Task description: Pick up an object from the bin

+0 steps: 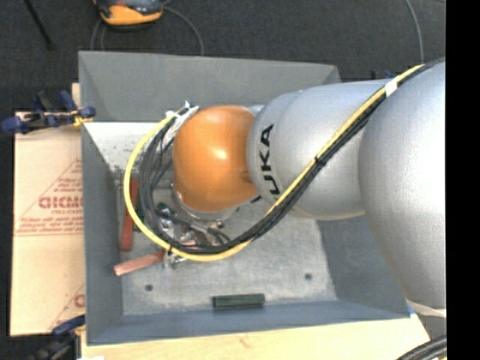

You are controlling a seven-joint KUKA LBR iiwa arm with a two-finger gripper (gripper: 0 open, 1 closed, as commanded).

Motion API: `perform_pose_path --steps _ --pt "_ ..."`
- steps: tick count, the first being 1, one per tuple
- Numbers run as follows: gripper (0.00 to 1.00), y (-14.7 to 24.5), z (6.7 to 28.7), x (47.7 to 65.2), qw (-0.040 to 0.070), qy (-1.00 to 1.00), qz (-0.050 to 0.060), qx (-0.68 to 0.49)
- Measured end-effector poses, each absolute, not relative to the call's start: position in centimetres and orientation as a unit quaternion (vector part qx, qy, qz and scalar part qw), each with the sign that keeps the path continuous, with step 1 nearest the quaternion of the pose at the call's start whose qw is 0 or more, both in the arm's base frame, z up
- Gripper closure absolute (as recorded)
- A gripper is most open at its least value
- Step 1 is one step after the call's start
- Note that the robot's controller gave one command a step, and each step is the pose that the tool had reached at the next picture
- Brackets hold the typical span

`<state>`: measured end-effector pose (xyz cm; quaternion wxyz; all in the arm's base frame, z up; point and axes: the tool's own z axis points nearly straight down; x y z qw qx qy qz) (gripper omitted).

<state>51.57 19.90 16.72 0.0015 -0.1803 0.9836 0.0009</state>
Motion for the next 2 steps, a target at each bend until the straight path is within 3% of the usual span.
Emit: perform_pose_path --steps 1,2 --pt "1.00 19.9 16.7 51.6 0.001 0.984 0.001 -0.180" --pt "1.00 19.9 23.6 51.5 0.002 0.985 0.000 -0.174"
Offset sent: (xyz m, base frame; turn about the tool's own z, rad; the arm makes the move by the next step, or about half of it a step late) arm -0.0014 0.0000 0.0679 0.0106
